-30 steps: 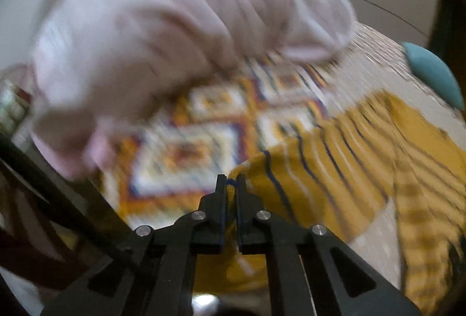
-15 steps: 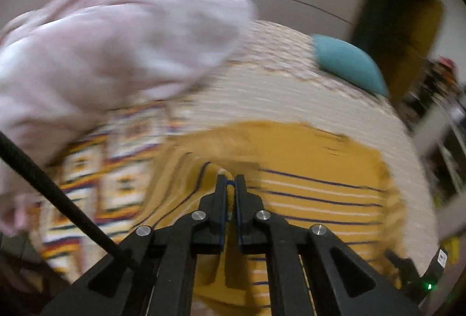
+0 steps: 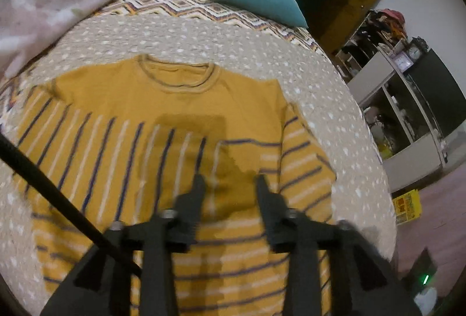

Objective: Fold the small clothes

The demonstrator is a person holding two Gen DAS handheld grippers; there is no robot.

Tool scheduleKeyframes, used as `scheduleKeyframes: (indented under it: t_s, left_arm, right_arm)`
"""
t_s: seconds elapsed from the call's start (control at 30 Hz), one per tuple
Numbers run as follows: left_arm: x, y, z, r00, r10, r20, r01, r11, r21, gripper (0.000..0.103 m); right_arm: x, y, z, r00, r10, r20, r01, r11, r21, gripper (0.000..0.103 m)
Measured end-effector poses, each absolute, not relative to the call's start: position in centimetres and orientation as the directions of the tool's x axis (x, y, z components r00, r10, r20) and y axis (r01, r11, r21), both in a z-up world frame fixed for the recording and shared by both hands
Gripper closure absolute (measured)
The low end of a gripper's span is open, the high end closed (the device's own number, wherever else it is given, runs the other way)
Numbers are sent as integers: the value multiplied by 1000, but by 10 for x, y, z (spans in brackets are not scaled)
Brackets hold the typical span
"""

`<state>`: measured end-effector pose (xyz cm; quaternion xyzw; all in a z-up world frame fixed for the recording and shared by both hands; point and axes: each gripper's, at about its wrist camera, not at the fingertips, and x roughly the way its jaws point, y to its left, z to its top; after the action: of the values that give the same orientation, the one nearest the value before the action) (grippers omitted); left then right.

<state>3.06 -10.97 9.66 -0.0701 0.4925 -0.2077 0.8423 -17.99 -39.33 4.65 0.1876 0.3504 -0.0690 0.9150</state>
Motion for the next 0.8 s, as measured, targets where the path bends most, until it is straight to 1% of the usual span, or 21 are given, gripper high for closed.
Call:
scheduleKeyframes:
  t_s: [0.07, 0.1, 0.13, 0.17, 0.2, 0.27, 0.4, 0.43, 0.47, 0.5, 0.53, 0.57, 0.6, 0.67, 0.8]
  left_arm:
    - [-1, -88, 103, 503, -368, -782, 271, 926, -262, 46]
    - [-12, -80, 105, 528, -348, -775, 266, 934, -238, 42]
    - [-26, -70, 107, 562, -322, -762, 259, 943, -207, 34]
    - [-40, -60, 107, 590, -297, -751, 247, 952, -182, 29]
    - [-55, -49, 105, 616, -272, -740, 230, 960, -162, 28]
    - [-71, -36, 98, 626, -260, -735, 214, 964, -159, 27]
    - [-94, -12, 77, 607, -247, -755, 170, 969, -180, 27]
    - [-98, -9, 74, 606, -246, -756, 162, 969, -185, 27]
    - [-102, -6, 72, 608, -247, -755, 153, 969, -193, 27]
    - [-103, -5, 71, 609, -249, -753, 148, 969, -200, 27]
    - [-106, -2, 70, 611, -253, -750, 142, 967, -210, 27]
    - [-107, -1, 71, 610, -256, -750, 140, 966, -216, 27]
    - [-108, 0, 72, 608, -254, -752, 138, 967, -216, 27]
    - [-109, -1, 76, 616, -236, -752, 131, 972, -197, 27]
    - [-117, 5, 86, 651, -204, -731, 123, 979, -163, 27]
  right_arm:
    - [-182, -401, 44, 738, 33, -674, 251, 914, 319, 8]
    - [-181, -404, 42, 735, 52, -676, 239, 913, 330, 8]
    - [-180, -403, 41, 732, 72, -678, 224, 914, 338, 8]
    - [-179, -402, 40, 729, 82, -680, 213, 916, 339, 8]
    - [-178, -397, 41, 726, 89, -682, 204, 919, 337, 8]
    - [-172, -382, 36, 716, 92, -691, 192, 927, 322, 8]
    - [-166, -361, 29, 700, 61, -712, 185, 947, 264, 9]
    - [-165, -353, 29, 701, 68, -710, 172, 950, 261, 14]
    - [-166, -348, 29, 699, 78, -711, 154, 954, 256, 28]
    - [-165, -344, 28, 693, 88, -715, 137, 958, 251, 38]
    - [-162, -338, 28, 680, 107, -725, 112, 963, 246, 58]
    - [-160, -336, 28, 671, 138, -728, 87, 961, 262, 75]
    - [-159, -337, 29, 666, 167, -727, 72, 956, 285, 82]
    - [-158, -348, 36, 665, 188, -723, 77, 945, 317, 94]
    - [-165, -411, 64, 705, 82, -704, 212, 924, 320, 94]
